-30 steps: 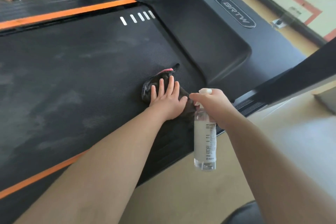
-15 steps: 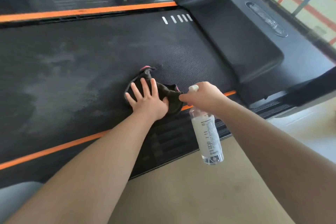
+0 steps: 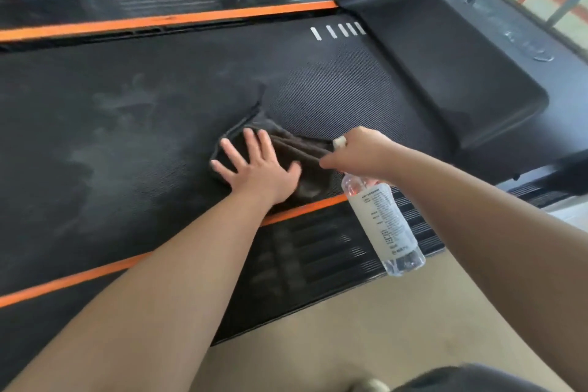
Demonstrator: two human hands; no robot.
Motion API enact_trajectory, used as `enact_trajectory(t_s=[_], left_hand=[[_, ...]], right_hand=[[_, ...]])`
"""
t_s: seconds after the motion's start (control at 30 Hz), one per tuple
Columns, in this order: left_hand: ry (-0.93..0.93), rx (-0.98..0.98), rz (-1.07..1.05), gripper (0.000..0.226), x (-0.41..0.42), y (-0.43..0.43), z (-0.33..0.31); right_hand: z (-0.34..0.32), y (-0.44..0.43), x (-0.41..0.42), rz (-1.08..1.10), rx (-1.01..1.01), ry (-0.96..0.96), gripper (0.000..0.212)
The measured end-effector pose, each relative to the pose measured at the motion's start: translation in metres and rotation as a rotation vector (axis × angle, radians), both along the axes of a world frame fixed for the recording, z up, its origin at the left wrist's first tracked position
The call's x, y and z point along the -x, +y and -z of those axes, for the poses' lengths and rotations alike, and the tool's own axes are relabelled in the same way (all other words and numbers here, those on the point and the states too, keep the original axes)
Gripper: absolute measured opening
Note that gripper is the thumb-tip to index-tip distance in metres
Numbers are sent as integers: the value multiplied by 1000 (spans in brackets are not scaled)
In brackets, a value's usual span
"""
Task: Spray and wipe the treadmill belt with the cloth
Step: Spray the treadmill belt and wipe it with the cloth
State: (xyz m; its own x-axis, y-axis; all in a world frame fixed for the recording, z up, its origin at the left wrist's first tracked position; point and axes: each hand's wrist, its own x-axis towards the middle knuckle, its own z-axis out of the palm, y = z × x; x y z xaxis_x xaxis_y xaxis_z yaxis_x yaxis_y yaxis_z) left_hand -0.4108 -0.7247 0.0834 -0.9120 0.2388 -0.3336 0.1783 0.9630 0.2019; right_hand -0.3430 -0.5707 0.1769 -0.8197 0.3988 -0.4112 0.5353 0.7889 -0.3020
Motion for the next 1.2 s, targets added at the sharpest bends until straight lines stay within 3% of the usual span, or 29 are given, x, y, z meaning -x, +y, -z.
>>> enact_trajectory(t_s=[0.1, 0.2, 0.4, 0.53, 0.6, 0.77, 1.0, 1.1, 1.2], left_hand=[[32, -7, -218, 98, 17, -16, -1], [85, 38, -177, 97, 16, -13, 2], [72, 82, 124, 95, 18, 11, 1], [47, 15, 533, 84, -7, 26, -3], [-4, -13, 608, 74, -11, 25, -7], [-32, 81, 343, 81, -11, 0, -5], [-59, 53, -232, 78, 24, -104, -4], [-54, 76, -257, 81, 33, -101, -6], [28, 83, -43, 83, 12, -74, -4]], right_hand=[[-3, -2, 9, 71, 102, 78, 36], [-1, 2, 10, 172, 178, 107, 41], [-4, 30, 1, 467, 688, 35, 43], [-2, 22, 12, 463, 644, 87, 33], [-4, 12, 18, 401, 601, 61, 23], [-6, -4, 21, 276, 525, 5, 11], [-13, -44, 33, 173, 514, 9, 42], [-12, -58, 35, 110, 474, 39, 42], [-11, -66, 31, 84, 452, 57, 39]])
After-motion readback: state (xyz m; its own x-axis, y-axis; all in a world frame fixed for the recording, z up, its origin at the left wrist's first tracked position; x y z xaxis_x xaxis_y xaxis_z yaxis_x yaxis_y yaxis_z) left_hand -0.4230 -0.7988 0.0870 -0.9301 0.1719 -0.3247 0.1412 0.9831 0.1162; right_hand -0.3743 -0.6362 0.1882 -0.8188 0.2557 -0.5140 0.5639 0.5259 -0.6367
